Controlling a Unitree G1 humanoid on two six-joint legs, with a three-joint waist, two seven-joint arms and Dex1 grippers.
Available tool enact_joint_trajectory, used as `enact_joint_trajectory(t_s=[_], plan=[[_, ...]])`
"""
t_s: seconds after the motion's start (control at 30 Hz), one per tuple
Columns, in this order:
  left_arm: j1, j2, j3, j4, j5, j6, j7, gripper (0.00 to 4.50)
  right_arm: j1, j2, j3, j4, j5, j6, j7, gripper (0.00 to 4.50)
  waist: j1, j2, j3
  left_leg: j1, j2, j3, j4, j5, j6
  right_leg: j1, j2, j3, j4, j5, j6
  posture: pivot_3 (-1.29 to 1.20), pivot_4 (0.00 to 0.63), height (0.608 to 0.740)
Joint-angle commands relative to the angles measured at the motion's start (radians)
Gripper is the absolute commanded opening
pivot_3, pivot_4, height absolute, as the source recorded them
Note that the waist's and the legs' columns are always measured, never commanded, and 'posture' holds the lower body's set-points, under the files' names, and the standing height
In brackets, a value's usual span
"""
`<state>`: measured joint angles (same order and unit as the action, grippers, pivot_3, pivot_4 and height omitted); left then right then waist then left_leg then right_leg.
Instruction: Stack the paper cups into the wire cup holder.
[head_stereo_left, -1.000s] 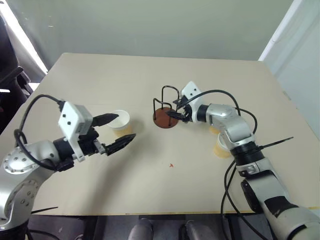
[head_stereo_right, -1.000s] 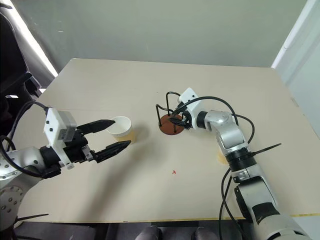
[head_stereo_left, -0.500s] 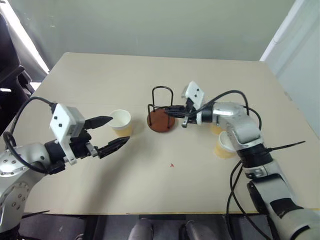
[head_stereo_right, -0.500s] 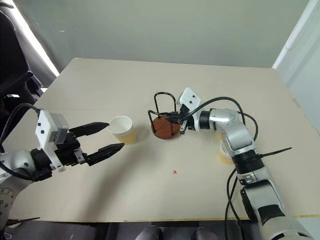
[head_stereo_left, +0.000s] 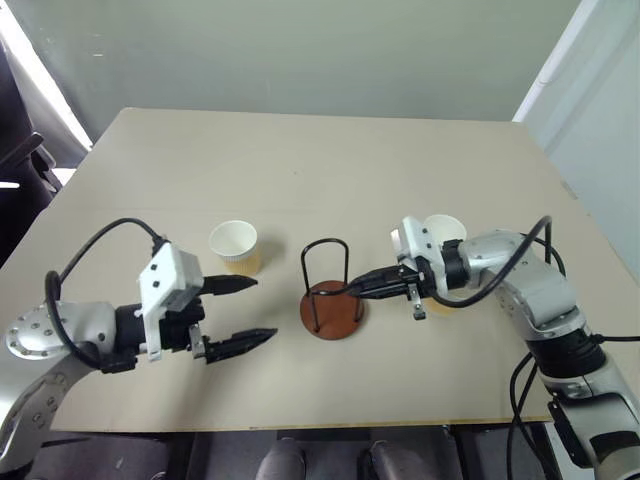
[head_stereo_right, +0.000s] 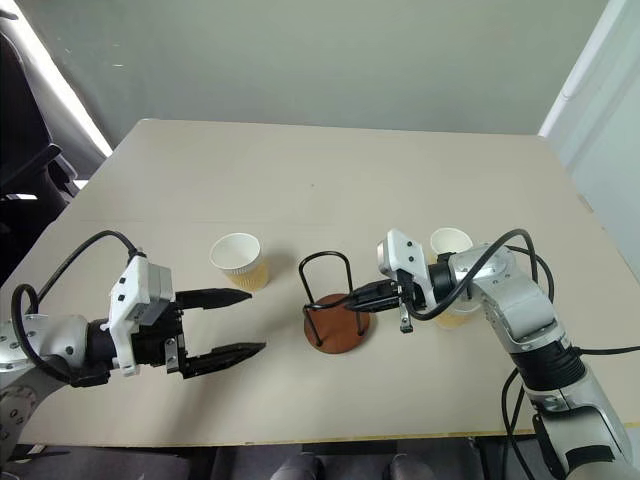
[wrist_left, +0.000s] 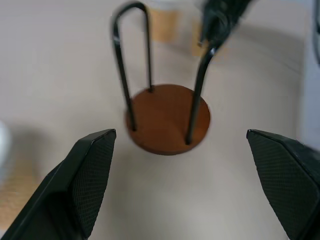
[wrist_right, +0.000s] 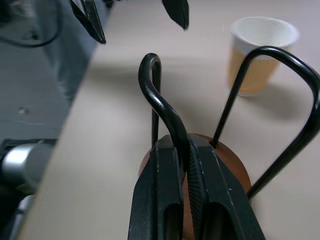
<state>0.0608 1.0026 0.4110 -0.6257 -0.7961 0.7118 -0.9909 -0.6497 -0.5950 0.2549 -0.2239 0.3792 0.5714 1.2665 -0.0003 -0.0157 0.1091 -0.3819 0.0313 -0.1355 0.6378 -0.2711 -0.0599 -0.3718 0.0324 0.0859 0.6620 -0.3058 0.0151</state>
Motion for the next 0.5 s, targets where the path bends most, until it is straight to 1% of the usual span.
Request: enact_joint_trajectory(t_s=[0.03, 0.13, 0.23, 0.47, 0.5], plan=[[0.009, 0.020, -0.006, -0.003, 0.025, -0.038, -0.042, 4.50, 0.008, -0.022, -0.010, -0.050, 0.030, -0.035, 0.036, 0.05, 0.001, 0.000, 0.000, 0.000, 0.000, 0.000, 0.000, 0.000, 0.000, 0.000, 0.000, 0.000, 0.000, 0.000, 0.000, 0.00, 0.150, 0.740], [0.009, 0.019, -0.016, -0.005, 0.034, -0.040, -0.049, 4.50, 0.027, -0.036, 0.001, -0.044, 0.013, -0.072, 0.053, 0.05, 0.002, 0.000, 0.000, 0.000, 0.000, 0.000, 0.001, 0.000, 0.000, 0.001, 0.000, 0.000, 0.000, 0.000, 0.000, 0.00, 0.150, 0.740], [0.019, 0.026, -0.041, 0.004, 0.073, -0.043, -0.043, 4.50, 0.038, -0.037, 0.011, -0.022, -0.008, -0.104, 0.056, 0.05, 0.003, 0.000, 0.000, 0.000, 0.000, 0.000, 0.001, 0.000, 0.000, 0.001, 0.000, 0.000, 0.000, 0.000, 0.000, 0.00, 0.150, 0.740], [0.014, 0.017, -0.036, 0.015, 0.080, -0.046, -0.036, 4.50, 0.043, -0.044, 0.042, 0.004, -0.056, -0.166, 0.049, 0.05, 0.003, 0.000, 0.000, 0.000, 0.000, 0.000, 0.001, 0.000, 0.001, 0.001, 0.000, 0.000, 0.000, 0.000, 0.000, 0.00, 0.150, 0.740], [0.015, 0.017, -0.035, 0.017, 0.082, -0.047, -0.036, 4.50, 0.044, -0.048, 0.048, 0.010, -0.066, -0.176, 0.050, 0.28, 0.003, 0.000, 0.000, 0.000, 0.000, -0.001, 0.001, 0.000, 0.001, 0.001, 0.000, 0.000, 0.000, 0.000, 0.000, 0.00, 0.150, 0.740]])
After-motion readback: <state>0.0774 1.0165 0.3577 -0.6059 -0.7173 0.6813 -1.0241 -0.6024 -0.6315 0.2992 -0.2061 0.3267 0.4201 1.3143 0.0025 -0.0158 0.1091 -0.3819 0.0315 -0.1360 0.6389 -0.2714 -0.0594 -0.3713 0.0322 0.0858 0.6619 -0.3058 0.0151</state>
